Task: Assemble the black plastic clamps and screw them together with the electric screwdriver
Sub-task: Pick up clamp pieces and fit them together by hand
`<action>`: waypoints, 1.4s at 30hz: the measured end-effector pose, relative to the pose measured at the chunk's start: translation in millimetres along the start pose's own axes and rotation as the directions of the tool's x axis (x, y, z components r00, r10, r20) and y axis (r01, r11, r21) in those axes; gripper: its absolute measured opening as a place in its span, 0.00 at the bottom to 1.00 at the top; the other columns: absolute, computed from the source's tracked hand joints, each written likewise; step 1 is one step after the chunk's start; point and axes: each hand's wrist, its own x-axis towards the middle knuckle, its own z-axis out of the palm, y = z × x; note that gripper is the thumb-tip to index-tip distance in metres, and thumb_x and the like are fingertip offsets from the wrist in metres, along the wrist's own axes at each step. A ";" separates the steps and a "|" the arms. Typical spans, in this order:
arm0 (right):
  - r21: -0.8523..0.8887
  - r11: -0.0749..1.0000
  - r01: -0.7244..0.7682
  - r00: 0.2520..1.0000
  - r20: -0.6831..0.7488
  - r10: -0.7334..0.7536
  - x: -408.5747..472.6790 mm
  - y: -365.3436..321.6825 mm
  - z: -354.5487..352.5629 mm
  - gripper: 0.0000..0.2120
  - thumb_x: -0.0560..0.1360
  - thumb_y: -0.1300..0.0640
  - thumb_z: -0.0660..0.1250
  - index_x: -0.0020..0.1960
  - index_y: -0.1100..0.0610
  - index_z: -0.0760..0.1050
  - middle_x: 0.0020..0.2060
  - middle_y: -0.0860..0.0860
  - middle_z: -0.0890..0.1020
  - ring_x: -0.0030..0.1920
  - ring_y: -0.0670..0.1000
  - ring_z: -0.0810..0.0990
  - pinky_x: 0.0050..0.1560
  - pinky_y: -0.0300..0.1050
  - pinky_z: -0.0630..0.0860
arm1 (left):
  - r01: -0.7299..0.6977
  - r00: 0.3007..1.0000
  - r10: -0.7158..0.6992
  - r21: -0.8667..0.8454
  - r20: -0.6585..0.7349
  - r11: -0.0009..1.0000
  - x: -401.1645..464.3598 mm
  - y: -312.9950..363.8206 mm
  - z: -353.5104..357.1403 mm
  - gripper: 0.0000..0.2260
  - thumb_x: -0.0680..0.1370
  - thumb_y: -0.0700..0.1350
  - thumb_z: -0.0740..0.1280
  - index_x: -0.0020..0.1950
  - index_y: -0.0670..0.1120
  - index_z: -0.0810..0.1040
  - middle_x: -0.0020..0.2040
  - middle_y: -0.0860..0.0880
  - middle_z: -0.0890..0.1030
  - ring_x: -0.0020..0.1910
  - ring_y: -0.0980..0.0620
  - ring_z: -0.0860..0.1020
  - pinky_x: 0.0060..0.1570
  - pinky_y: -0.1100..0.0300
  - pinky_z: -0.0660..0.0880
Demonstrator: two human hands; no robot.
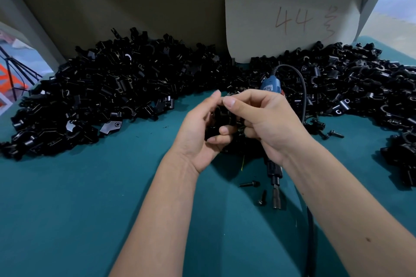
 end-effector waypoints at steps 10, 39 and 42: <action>0.016 1.000 -0.021 0.994 0.110 0.019 1.1 -2.5 -8.0 0.09 0.83 0.55 0.68 0.52 0.56 0.87 0.32 0.47 0.70 0.28 0.42 0.63 0.26 0.34 0.63 | 0.001 1.000 -0.001 -0.065 0.004 0.998 0.2 1.3 -0.8 0.11 0.79 0.50 0.66 0.45 0.47 0.86 0.39 0.49 0.78 0.26 0.59 0.65 0.20 0.70 0.57; 0.070 0.997 0.023 1.000 0.013 -0.024 -4.0 -0.4 5.0 0.14 0.73 0.54 0.78 0.39 0.56 0.74 0.29 0.49 0.71 0.23 0.43 0.72 0.23 0.33 0.63 | -0.064 0.988 0.076 0.092 -0.135 0.994 -0.2 -4.6 9.7 0.19 0.86 0.50 0.59 0.44 0.46 0.85 0.38 0.50 0.79 0.25 0.59 0.65 0.20 0.69 0.58; 0.101 0.995 0.005 0.993 0.118 -0.016 -2.5 -1.7 0.9 0.08 0.82 0.55 0.69 0.48 0.55 0.86 0.30 0.47 0.70 0.25 0.43 0.63 0.25 0.35 0.61 | -0.065 0.993 0.066 0.013 -0.100 0.998 -1.1 -0.7 5.3 0.16 0.86 0.51 0.58 0.49 0.45 0.82 0.37 0.48 0.79 0.25 0.59 0.65 0.20 0.69 0.57</action>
